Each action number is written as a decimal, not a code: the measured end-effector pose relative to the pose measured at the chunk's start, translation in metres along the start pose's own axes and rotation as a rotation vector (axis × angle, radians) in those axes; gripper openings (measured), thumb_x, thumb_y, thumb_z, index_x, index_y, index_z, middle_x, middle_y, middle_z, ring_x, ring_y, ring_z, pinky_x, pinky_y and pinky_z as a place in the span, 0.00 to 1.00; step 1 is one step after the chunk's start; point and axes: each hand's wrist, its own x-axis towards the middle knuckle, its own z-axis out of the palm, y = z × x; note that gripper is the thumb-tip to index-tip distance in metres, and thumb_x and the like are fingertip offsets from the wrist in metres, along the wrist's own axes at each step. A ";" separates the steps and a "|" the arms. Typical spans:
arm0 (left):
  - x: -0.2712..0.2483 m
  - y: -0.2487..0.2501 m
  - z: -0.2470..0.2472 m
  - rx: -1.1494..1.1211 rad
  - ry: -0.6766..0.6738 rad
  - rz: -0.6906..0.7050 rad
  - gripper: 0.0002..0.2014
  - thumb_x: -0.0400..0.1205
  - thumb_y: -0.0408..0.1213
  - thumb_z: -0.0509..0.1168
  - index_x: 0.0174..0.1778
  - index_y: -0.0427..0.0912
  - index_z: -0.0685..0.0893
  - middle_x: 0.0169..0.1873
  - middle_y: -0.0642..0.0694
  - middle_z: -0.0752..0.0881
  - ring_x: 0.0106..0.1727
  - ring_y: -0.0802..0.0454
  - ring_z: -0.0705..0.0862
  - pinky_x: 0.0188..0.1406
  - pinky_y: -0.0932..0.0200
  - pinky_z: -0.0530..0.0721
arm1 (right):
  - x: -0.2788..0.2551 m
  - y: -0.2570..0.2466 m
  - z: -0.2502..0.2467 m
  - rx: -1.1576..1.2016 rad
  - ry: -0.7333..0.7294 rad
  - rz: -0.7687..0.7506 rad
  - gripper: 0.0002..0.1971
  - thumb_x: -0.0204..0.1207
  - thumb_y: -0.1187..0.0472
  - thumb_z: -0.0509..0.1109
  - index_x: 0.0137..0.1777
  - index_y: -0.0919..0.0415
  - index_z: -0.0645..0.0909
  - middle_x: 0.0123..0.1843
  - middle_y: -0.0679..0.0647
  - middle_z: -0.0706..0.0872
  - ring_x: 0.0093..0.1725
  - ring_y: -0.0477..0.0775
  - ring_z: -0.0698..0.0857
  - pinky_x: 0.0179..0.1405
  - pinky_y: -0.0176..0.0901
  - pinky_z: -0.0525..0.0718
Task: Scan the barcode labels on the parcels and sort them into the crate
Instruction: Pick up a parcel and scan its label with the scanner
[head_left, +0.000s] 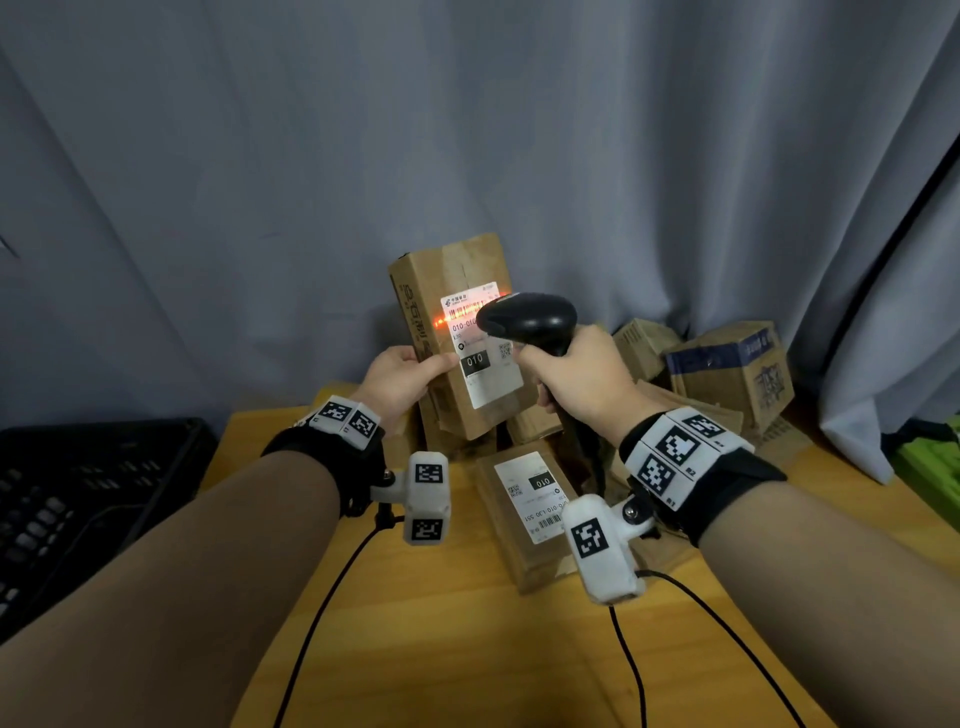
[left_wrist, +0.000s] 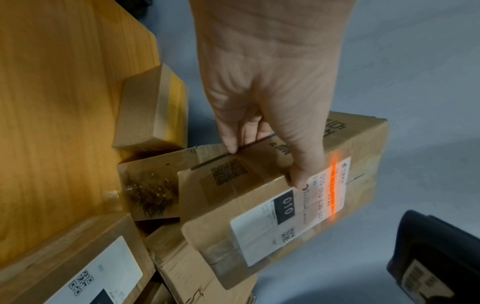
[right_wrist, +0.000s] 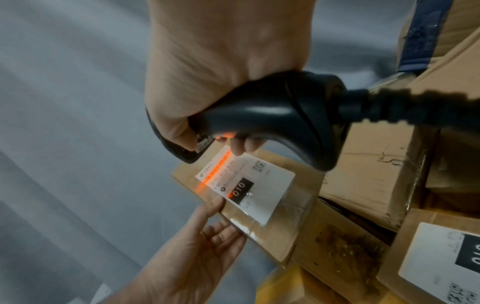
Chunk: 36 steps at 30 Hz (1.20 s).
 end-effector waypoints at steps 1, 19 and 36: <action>0.000 0.000 0.000 -0.004 -0.004 0.012 0.08 0.77 0.43 0.73 0.47 0.45 0.85 0.45 0.49 0.91 0.48 0.55 0.89 0.49 0.62 0.85 | -0.002 0.002 0.001 -0.029 0.025 -0.029 0.11 0.75 0.57 0.73 0.38 0.65 0.83 0.25 0.55 0.83 0.25 0.50 0.84 0.36 0.48 0.88; 0.000 -0.004 0.005 -0.002 0.035 0.043 0.15 0.74 0.43 0.76 0.53 0.44 0.84 0.48 0.47 0.91 0.52 0.51 0.89 0.59 0.49 0.86 | -0.010 -0.003 -0.001 -0.046 -0.018 0.108 0.12 0.77 0.57 0.71 0.35 0.64 0.82 0.25 0.56 0.83 0.21 0.48 0.83 0.28 0.39 0.85; 0.011 -0.007 0.016 0.059 0.022 -0.083 0.10 0.77 0.46 0.73 0.48 0.44 0.86 0.42 0.51 0.89 0.44 0.58 0.86 0.36 0.67 0.79 | 0.020 -0.068 -0.039 -0.137 -0.214 0.260 0.09 0.75 0.58 0.70 0.42 0.67 0.81 0.28 0.59 0.83 0.24 0.55 0.83 0.30 0.42 0.87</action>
